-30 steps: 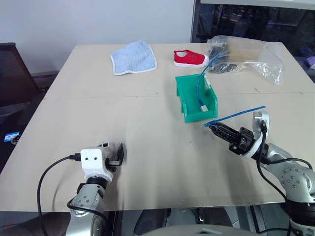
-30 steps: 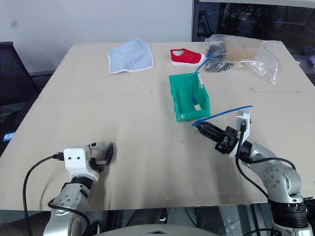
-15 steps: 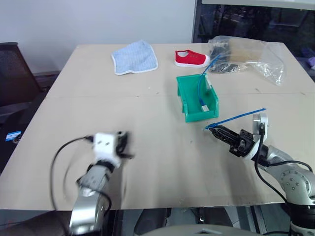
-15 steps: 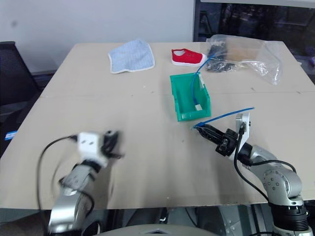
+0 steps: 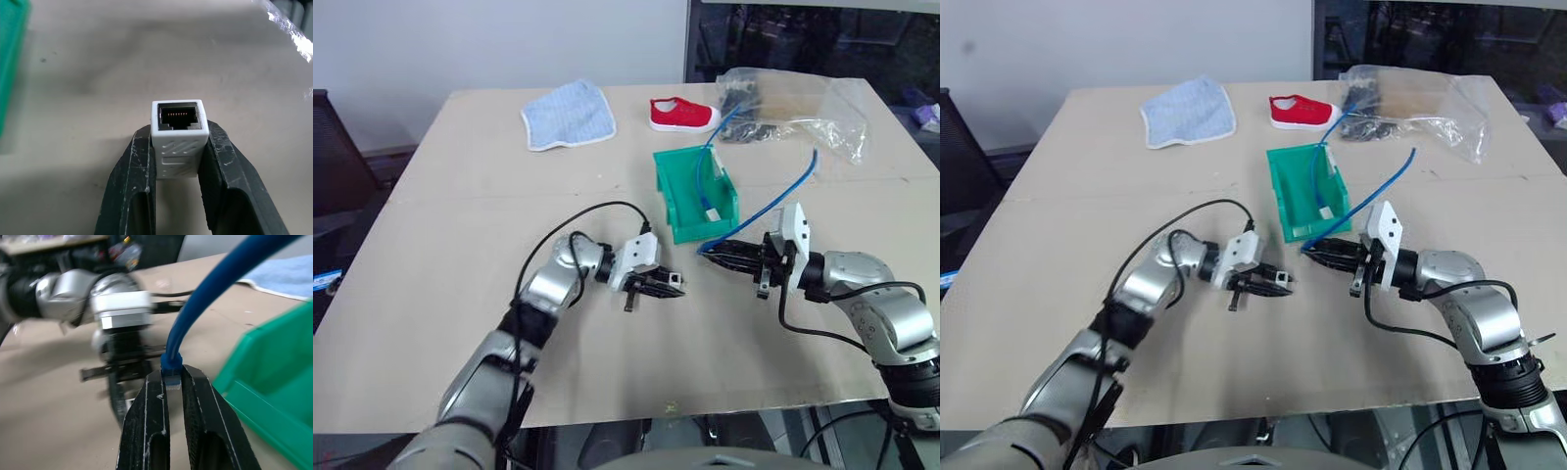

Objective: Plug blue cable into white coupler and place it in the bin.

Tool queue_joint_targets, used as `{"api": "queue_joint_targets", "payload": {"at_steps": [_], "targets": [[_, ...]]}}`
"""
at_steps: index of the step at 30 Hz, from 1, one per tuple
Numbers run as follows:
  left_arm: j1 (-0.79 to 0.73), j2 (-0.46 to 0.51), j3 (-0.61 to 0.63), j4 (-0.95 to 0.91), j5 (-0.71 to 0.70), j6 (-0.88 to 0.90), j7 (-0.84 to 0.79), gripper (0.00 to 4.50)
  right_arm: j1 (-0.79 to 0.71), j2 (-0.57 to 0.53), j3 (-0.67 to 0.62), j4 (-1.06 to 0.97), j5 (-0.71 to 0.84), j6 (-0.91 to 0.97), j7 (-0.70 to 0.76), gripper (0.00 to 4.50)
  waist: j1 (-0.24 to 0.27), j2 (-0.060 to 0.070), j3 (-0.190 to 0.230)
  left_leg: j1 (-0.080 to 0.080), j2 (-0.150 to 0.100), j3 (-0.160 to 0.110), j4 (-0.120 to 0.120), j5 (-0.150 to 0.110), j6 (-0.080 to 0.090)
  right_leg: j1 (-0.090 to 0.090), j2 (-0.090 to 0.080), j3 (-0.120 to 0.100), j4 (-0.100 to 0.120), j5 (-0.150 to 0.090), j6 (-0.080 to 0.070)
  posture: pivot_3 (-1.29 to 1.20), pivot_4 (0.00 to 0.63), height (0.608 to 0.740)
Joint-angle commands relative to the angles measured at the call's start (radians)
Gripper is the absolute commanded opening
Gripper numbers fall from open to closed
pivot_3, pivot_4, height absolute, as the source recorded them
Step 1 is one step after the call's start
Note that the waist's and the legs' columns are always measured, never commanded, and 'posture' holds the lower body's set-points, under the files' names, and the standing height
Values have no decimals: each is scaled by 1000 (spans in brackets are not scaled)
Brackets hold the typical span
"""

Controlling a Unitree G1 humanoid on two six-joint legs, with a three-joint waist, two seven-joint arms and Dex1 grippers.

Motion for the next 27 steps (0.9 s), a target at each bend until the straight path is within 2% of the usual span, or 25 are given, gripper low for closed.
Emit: {"api": "queue_joint_targets", "payload": {"at_steps": [1,5,15,27], "targets": [[-61,-42,-17,162,43,-113,-52,560,-1,-27,26,-19,-48,-36,37,0,1,0,0,0,-1,0,0,0,0,0,-1,0,0,0,0,0,150,740],[-97,-88,-6,261,51,-160,-83,560,12,-34,66,-49,-86,-19,33,0,7,0,0,0,-2,0,2,0,1,1,-2,0,0,2,3,0,150,740],[-101,-108,3,269,97,-208,-84,560,5,21,112,-26,-153,53,-54,0,23,-1,-1,0,-2,-1,3,0,1,1,-1,0,1,2,4,0,150,740],[-114,-119,13,286,115,-220,-85,560,-3,24,120,8,-190,83,-67,0,23,-1,-2,1,-2,-1,3,-1,2,2,-1,0,2,3,4,0,150,740]]}}
